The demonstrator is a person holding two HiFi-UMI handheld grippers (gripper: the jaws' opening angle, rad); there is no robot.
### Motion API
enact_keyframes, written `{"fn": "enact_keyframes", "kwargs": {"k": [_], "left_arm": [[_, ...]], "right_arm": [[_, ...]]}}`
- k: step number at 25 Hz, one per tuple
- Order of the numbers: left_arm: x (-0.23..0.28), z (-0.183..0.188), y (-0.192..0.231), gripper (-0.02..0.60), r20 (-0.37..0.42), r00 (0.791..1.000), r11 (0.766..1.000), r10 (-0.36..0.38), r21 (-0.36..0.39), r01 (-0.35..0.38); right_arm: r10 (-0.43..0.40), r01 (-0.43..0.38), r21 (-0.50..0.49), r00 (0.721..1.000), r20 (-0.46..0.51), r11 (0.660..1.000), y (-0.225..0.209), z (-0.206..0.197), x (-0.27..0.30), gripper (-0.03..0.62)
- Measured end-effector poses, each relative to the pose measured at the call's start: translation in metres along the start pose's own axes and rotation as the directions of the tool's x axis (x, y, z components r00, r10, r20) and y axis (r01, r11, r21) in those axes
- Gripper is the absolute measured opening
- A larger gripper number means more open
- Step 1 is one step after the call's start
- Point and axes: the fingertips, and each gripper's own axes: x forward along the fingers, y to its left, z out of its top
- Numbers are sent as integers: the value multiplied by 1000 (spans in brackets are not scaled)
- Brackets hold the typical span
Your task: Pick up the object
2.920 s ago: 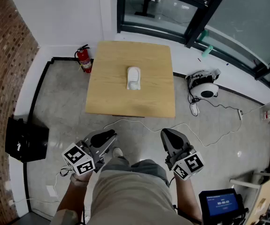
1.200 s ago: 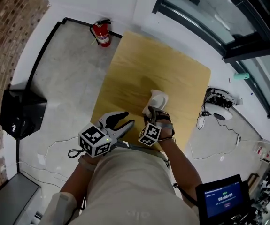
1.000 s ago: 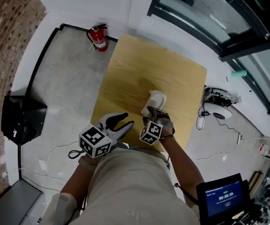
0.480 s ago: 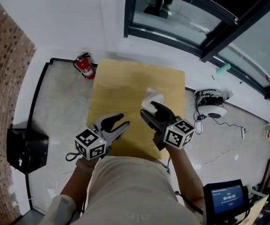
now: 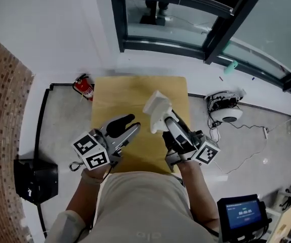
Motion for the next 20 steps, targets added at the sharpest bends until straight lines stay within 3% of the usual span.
{"fn": "enact_keyframes", "kwargs": {"k": [20], "left_arm": [[5, 3, -12, 127, 13, 1000, 1000, -7, -4, 7]], "right_arm": [[20, -20, 10, 999, 27, 1000, 8, 0, -9, 265]]}}
